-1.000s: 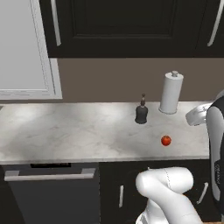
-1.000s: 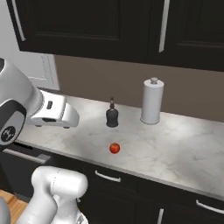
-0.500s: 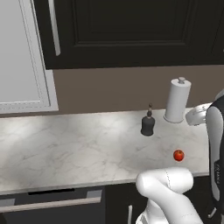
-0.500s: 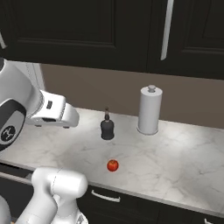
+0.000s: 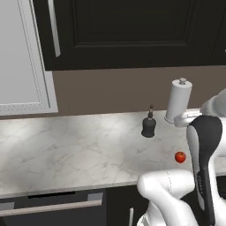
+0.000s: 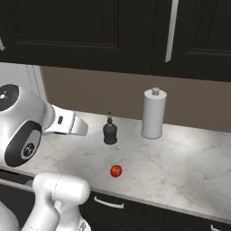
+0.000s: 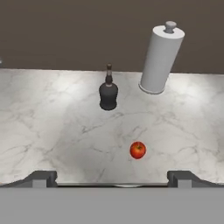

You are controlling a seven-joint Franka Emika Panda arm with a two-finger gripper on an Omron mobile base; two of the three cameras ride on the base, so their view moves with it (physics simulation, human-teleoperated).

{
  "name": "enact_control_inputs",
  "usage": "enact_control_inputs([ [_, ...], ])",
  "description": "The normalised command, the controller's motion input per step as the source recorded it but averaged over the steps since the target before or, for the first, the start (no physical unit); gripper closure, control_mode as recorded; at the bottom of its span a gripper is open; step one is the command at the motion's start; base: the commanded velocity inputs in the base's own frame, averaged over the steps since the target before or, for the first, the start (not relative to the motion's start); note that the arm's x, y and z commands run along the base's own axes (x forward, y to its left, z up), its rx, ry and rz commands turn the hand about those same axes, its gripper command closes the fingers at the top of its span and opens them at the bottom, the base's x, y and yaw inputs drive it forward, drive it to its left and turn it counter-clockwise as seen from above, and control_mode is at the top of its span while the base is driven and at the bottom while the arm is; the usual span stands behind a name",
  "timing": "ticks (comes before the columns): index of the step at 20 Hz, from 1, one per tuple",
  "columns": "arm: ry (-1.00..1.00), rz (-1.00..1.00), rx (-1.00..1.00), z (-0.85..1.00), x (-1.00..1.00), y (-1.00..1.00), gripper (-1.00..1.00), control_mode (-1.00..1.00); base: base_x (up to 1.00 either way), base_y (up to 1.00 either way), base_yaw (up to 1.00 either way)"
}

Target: Place the liquors on the top shelf of the fridge to keep them out of children's reach, and place the apple on lower shelves for easy access.

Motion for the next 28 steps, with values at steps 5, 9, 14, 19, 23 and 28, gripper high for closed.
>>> enact_control_inputs([
  [5,-0.12,0.01,0.01,-0.54,0.54,0.00,-1.00,-1.00,0.00,0.00,0.00],
  [9,-0.02,0.07,0.03,-0.22,0.47,-0.17,-1.00,-1.00,0.00,0.00,0.00],
  [14,0.00,0.23,0.05,-0.29,0.45,-0.26,-1.00,-1.00,0.00,0.00,0.00],
  [19,-0.01,0.30,0.01,-0.28,0.52,-0.01,-1.00,-1.00,0.00,0.00,0.00],
  [23,-0.08,0.24,0.03,-0.29,0.45,0.00,-1.00,-1.00,0.00,0.00,0.00],
  [28,-0.16,0.14,0.11,-0.29,0.36,-0.06,-1.00,-1.00,0.00,0.00,0.00],
])
